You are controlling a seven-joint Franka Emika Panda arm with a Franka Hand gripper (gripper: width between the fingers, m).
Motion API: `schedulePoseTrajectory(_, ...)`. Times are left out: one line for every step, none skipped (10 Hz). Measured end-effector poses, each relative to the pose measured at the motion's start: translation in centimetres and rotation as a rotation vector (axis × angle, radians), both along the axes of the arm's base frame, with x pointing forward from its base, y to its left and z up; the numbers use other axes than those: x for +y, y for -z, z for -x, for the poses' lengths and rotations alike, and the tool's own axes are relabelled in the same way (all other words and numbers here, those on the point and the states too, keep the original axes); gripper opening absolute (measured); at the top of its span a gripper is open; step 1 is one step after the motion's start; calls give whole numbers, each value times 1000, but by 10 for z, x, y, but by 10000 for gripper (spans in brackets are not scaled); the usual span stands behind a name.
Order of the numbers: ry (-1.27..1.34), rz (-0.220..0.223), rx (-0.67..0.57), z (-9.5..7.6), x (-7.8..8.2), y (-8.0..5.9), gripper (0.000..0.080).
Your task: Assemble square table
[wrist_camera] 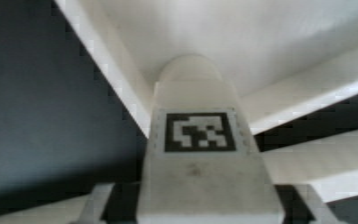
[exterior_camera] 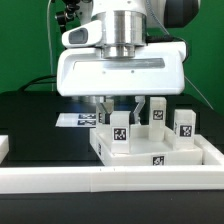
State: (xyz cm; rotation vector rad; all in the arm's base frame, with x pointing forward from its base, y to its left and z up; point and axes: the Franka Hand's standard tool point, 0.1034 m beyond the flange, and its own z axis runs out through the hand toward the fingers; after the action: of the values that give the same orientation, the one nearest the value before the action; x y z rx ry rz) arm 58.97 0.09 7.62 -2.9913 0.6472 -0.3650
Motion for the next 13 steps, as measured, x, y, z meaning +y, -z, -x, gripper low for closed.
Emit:
schedulePoseTrajectory(111,-32,0,1,-2,0,288)
schedulePoseTrajectory(217,-63,1,1,-3,0,288)
schedulePoseTrajectory(330,-91,4,1,-3,0,290)
schedulePoseTrajectory(416,-111,7,1,-3,0,290)
schedulePoseTrajectory(484,-128,8,1,-3,0,290)
schedulePoseTrajectory(597,-159,9,2,-1,0,293)
schedulePoseTrajectory(685,-183,10,2,0,0,293)
schedulePoseTrajectory(774,-205,11,2,1,0,294)
schedulePoseTrajectory(836,-223,12,2,2,0,294)
schedulePoseTrajectory(888,-234,14,2,3,0,295)
schedulePoseTrajectory(970,-253,23,2,4,-1,295)
schedulePoseTrajectory(1009,-262,24,2,4,-1,295)
schedulePoseTrajectory(1077,-283,25,2,5,-1,295)
